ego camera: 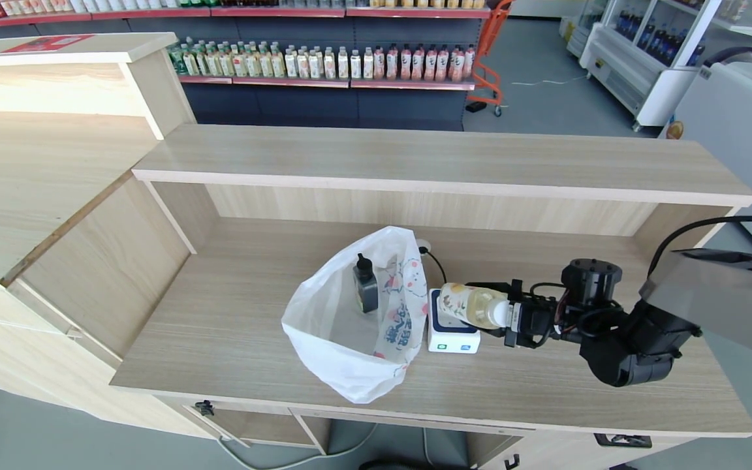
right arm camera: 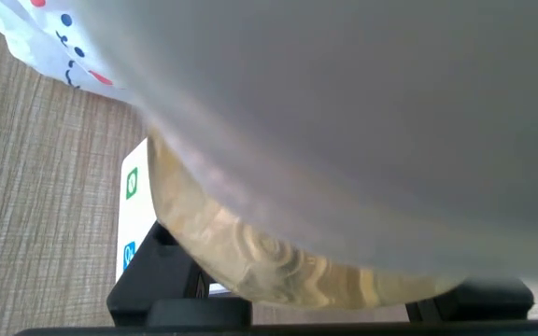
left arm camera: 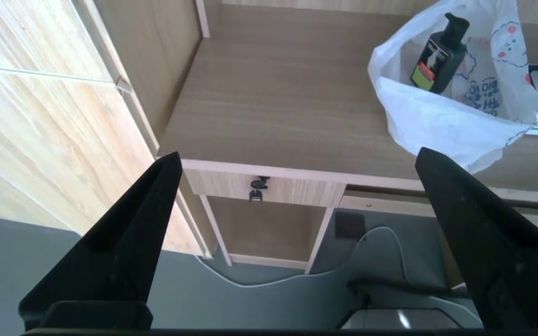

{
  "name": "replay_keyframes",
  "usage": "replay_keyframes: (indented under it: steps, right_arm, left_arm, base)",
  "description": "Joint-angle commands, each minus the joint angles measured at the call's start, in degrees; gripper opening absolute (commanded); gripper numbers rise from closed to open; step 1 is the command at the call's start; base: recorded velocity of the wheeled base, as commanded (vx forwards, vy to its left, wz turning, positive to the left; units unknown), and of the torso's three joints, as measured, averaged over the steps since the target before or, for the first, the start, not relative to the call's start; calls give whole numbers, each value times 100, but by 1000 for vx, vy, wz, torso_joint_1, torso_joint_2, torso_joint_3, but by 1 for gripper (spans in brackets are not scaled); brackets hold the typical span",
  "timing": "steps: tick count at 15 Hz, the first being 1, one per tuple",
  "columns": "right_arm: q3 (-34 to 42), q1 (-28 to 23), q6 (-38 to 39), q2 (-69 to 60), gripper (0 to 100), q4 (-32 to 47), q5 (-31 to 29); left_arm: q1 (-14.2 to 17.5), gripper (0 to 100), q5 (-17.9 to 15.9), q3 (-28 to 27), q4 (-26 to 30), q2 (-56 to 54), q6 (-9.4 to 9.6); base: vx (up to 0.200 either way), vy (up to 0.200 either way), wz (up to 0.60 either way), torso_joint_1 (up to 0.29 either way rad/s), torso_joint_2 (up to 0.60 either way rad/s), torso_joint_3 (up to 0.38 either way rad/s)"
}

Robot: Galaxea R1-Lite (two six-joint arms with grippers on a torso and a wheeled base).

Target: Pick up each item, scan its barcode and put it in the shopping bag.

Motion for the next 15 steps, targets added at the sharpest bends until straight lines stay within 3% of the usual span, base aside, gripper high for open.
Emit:
replay_keyframes:
  steps: [1,8,10,13,14,15]
  right_arm:
    - [-19,0,-2,65,0,9,-9]
    - [60,-26,147,-321,0,9,9]
    - [429,-123,798,-928,0,62,9]
    - [1580,-466,2670,-2703,0,18,-62]
    - [2134,-474,3689,-3477,0,26,-431]
    - [2608,-413,4797,-4101,0,35,-1213]
  left_arm:
    - [1,100,2,0,0,-2,-4]
    - [1,100,2,0,0,-2,-4]
    - [1,100,2,0,0,-2,-4]
    - [1,100,2,0,0,-2,-4]
    - [1,100,2,0,0,-2,-4]
    - [1,100,2,0,0,-2,-4]
  base:
    - [0,0,0,0,0,0]
    - [0,0,0,0,0,0]
    - [0,0,0,0,0,0]
    - [0,0,0,0,0,0]
    - [0,0,0,0,0,0]
    - [0,0,0,0,0,0]
